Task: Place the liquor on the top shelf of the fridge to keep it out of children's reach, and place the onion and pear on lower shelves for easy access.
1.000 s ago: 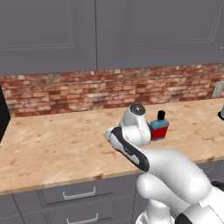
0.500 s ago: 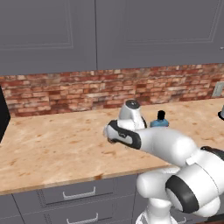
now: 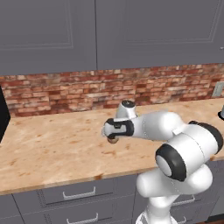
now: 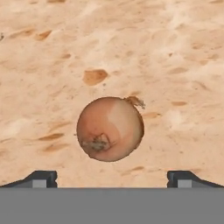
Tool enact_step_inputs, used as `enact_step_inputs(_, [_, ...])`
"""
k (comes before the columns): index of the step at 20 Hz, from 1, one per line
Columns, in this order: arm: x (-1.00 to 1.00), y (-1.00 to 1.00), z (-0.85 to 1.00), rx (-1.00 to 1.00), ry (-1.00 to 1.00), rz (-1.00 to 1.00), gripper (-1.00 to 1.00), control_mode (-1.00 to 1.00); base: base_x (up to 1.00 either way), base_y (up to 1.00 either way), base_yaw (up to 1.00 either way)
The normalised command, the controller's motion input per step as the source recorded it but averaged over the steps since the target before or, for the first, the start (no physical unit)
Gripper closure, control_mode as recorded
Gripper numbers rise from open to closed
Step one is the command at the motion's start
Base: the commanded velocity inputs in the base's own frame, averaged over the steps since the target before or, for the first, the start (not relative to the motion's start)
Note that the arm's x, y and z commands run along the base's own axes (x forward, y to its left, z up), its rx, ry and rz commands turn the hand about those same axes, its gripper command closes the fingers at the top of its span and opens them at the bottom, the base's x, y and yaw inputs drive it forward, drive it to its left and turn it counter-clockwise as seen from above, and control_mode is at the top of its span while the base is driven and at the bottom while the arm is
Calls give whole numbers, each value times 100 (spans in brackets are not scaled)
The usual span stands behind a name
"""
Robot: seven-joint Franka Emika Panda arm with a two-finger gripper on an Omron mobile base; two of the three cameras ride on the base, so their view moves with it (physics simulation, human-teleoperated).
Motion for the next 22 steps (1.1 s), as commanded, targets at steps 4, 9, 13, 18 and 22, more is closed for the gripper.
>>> enact_step_inputs(4, [29, 14, -33, 0, 3, 0, -100, -100, 0, 0, 0])
enact_step_inputs(9, [26, 10, -33, 0, 2, -1, -100, -100, 0, 0, 0])
enact_step_inputs(13, [19, 0, -35, 0, 4, -2, 100, -100, 0, 0, 0])
enact_step_inputs(18, [3, 0, -40, 0, 10, -3, 100, -100, 0, 0, 0])
enact_step_inputs(22, [-10, -12, -12, 0, 0, 0, 100, -100, 0, 0, 0])
